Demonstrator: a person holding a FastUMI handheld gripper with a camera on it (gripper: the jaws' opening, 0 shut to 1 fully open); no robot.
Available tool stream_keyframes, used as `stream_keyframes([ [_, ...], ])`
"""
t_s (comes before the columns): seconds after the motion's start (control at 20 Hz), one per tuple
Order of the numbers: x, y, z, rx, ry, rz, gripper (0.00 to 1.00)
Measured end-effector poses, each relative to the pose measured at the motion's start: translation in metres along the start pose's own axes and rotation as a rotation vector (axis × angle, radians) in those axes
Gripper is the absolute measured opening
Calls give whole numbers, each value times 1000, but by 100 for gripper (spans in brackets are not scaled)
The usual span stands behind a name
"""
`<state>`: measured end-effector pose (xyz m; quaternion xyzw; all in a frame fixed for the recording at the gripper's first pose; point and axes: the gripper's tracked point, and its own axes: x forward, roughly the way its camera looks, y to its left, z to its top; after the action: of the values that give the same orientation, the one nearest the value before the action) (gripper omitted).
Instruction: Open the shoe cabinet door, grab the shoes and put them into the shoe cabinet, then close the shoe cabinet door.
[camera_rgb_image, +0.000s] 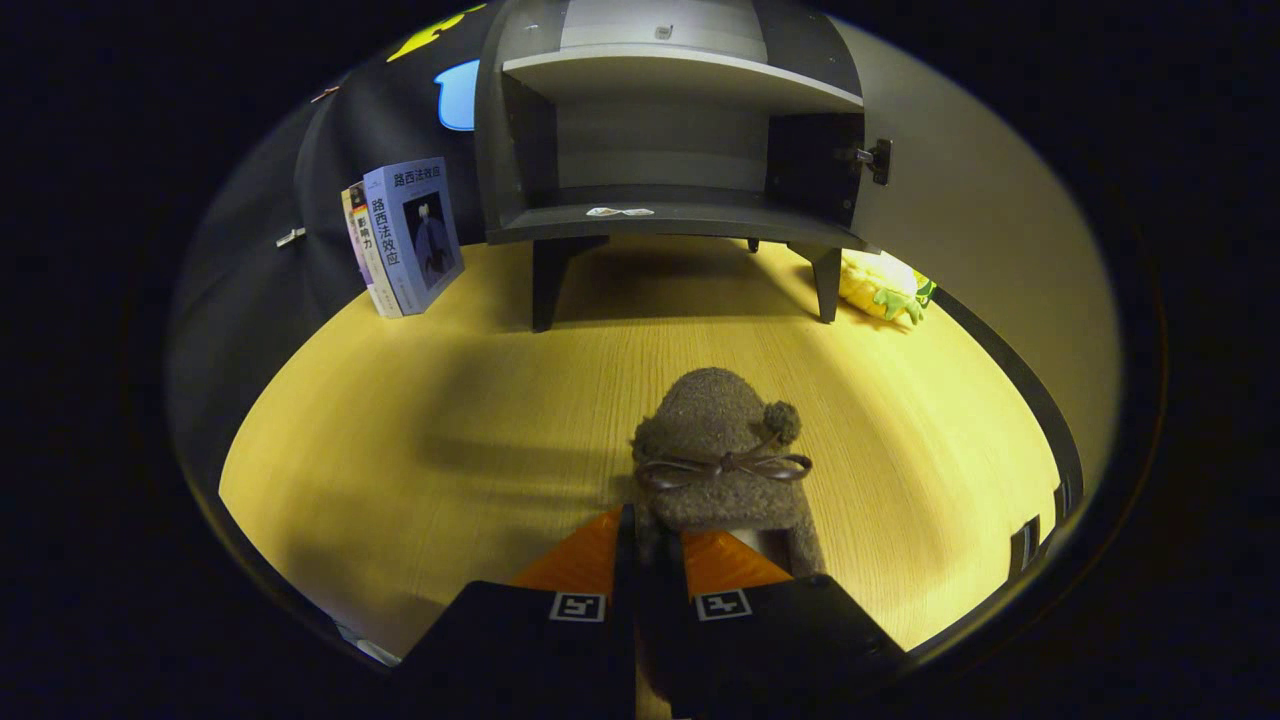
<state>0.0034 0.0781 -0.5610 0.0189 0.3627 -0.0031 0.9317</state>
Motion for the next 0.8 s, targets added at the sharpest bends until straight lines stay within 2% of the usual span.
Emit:
stream_keyframes([
  [0.35,26,-4,3,-33,-18,-2,19],
  [0.45,17,-3,5,-70,-5,-1,5],
  [0.65,16,-4,6,-51,8,20,5],
  [0.8,1,-6,25,-65,-27,32,5],
])
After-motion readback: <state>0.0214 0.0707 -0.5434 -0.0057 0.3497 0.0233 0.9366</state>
